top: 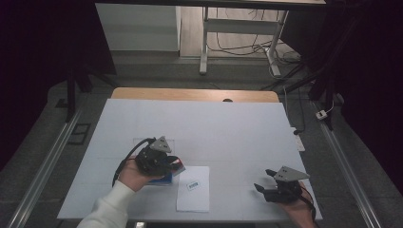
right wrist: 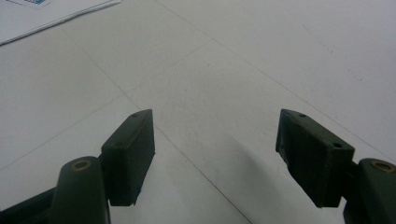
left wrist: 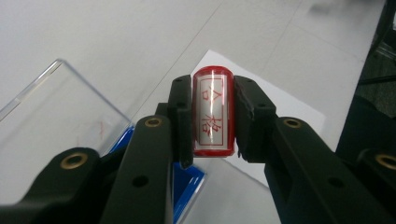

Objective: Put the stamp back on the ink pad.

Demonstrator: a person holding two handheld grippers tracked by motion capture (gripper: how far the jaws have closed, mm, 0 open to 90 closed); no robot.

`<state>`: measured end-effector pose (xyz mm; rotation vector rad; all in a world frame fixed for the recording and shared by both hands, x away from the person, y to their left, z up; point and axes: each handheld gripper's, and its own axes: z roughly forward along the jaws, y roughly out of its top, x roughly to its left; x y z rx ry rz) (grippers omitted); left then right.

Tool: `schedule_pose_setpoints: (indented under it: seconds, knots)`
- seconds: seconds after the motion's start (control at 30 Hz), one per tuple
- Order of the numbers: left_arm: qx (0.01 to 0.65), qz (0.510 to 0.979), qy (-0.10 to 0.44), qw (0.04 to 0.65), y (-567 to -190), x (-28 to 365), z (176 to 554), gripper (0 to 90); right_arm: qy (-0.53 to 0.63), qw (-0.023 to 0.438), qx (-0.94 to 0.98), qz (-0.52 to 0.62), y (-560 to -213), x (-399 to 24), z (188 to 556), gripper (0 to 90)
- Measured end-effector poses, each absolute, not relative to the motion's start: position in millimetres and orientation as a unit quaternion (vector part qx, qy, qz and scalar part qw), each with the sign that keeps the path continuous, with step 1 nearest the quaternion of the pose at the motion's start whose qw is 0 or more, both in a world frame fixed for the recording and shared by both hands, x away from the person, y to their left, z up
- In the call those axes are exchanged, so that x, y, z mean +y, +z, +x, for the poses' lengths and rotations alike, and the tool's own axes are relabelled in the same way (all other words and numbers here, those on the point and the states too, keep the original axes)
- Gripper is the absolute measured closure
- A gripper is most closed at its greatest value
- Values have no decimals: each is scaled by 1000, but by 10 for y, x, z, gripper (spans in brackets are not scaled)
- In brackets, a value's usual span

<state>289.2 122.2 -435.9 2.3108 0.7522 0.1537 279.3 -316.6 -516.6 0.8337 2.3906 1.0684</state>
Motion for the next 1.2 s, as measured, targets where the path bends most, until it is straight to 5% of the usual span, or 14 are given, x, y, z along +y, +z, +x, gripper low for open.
schedule_pose_setpoints:
  seconds: [1.2]
  knots:
    - [372,880,73,287,-4720,1776,3025,702,377,194,857,294,-5179,-3143,2787,282]
